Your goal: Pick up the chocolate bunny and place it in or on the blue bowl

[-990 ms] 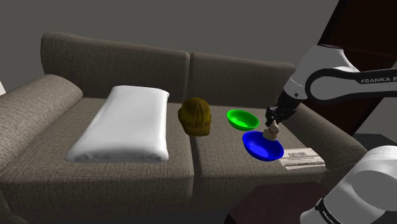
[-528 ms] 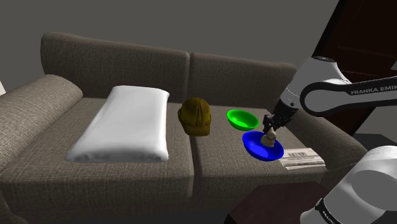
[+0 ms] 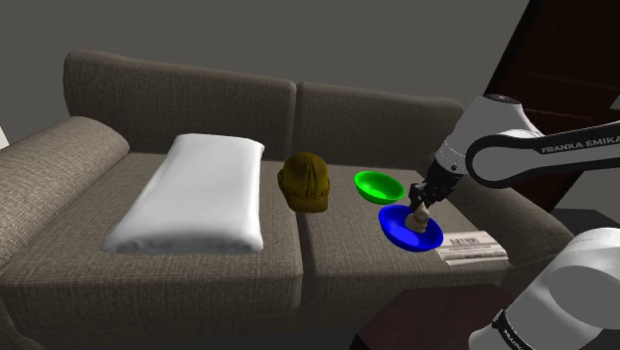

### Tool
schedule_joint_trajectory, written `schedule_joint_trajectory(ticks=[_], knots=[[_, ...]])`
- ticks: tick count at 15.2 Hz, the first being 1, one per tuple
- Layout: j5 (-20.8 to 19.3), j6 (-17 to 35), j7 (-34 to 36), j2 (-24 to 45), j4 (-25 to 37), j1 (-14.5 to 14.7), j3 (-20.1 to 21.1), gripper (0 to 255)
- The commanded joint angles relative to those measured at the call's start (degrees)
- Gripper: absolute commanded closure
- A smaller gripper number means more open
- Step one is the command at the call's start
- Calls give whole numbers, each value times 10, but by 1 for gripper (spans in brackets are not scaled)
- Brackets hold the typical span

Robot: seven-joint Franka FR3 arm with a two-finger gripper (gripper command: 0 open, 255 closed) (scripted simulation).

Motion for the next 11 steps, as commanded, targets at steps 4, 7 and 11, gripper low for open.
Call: schedule_joint_trajectory(ticks=[4,7,11], knots=[[0,0,0,0,0,0,0,0],[0,0,0,0,0,0,0,0],[6,-106,-2,-67,39,5,2,0]])
